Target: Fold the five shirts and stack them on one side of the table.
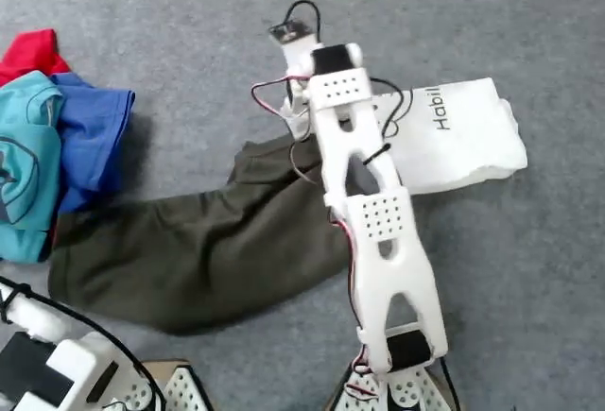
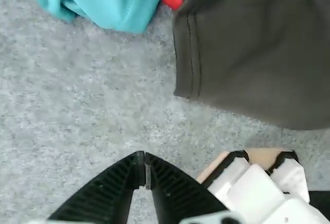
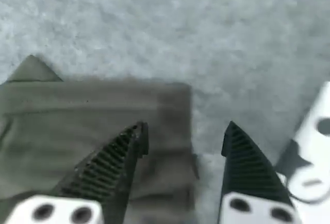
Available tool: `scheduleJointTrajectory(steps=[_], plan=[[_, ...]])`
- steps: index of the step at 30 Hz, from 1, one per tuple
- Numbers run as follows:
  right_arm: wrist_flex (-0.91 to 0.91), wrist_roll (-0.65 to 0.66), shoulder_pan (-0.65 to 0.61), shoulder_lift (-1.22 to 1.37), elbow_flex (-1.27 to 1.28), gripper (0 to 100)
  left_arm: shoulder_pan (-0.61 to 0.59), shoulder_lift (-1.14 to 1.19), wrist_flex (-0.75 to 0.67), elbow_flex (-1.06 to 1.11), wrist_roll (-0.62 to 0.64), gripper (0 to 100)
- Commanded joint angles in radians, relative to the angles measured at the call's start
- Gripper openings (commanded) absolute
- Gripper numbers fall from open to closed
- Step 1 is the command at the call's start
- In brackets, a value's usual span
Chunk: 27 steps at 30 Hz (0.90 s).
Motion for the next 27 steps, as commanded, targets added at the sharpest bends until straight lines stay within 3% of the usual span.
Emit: scheduleJointTrajectory(steps=[1, 15, 21, 27], plan=[[0.005, -0.009, -0.02, 0.012, -0.099, 23.8, 0.012, -0.023, 0.015, 0.03, -0.025, 3], [-0.031, -0.008, -0.023, 0.153, -0.13, 22.7, 0.012, -0.023, 0.015, 0.051, -0.025, 3], [-0.034, 0.021, -0.014, 0.157, -0.13, 3.1, 0.012, -0.023, 0.015, 0.051, -0.025, 3], [0.014, 0.048, 0.023, 0.156, -0.202, 1.5, 0.012, -0.023, 0.015, 0.051, -0.025, 3]])
